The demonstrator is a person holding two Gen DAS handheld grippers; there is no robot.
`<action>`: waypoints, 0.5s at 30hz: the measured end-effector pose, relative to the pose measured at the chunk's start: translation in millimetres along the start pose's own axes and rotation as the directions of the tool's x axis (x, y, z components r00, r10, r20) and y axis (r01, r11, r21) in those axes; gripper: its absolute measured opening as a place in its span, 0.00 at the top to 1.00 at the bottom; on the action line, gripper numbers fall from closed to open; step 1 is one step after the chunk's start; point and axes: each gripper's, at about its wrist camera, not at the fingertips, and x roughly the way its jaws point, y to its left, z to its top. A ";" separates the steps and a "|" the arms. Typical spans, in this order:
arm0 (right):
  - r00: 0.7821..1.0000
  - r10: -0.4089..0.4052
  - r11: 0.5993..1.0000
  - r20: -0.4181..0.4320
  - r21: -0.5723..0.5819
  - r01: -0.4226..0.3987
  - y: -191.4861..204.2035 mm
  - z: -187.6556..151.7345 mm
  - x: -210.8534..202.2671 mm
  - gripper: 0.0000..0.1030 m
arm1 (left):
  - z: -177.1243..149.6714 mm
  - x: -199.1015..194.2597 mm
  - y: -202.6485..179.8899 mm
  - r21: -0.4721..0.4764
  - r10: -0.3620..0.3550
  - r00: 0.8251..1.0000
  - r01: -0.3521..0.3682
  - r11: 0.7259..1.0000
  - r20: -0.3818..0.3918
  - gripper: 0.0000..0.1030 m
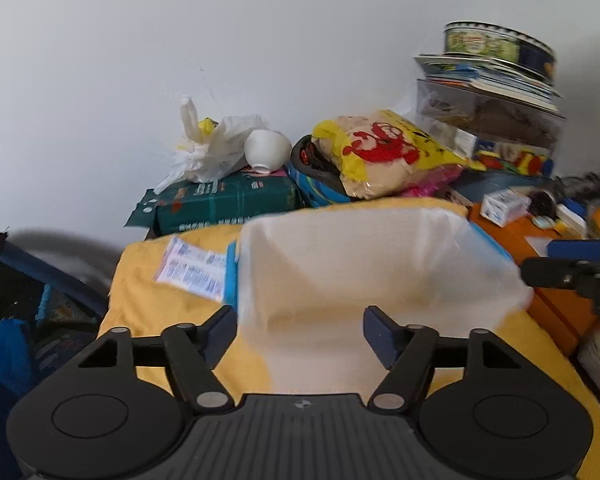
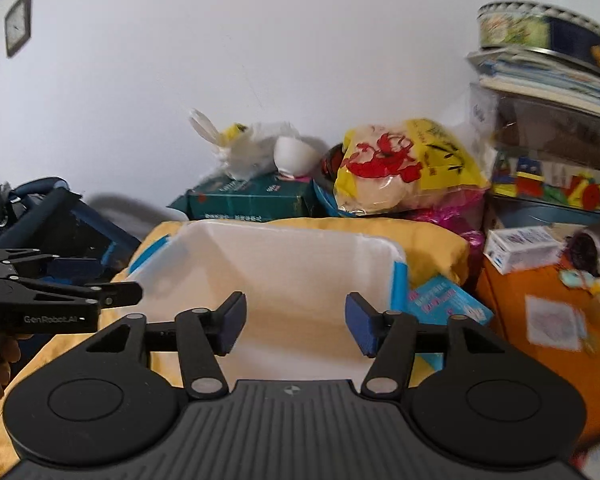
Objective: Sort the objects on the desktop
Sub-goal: 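Grasp the long red brick with the left tool while the right grasps the black toy car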
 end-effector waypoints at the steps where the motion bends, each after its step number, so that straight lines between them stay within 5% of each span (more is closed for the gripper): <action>1: 1.000 -0.002 1.000 0.004 -0.007 0.002 2.8 -12.4 -13.0 0.34 | -13.5 -11.2 1.8 -0.012 0.003 1.000 -0.003 1.000 -0.004 0.27; 10: 0.974 -0.039 0.999 -0.224 -0.040 0.030 24.8 -135.8 -50.1 0.40 | -120.7 -35.0 5.6 -0.013 0.028 0.987 -0.030 0.999 -0.159 0.27; 15: 0.957 -0.054 0.998 -0.286 -0.055 0.040 28.7 -158.0 -40.9 0.49 | -137.1 -18.2 8.1 0.018 0.052 0.981 -0.050 0.999 -0.187 0.28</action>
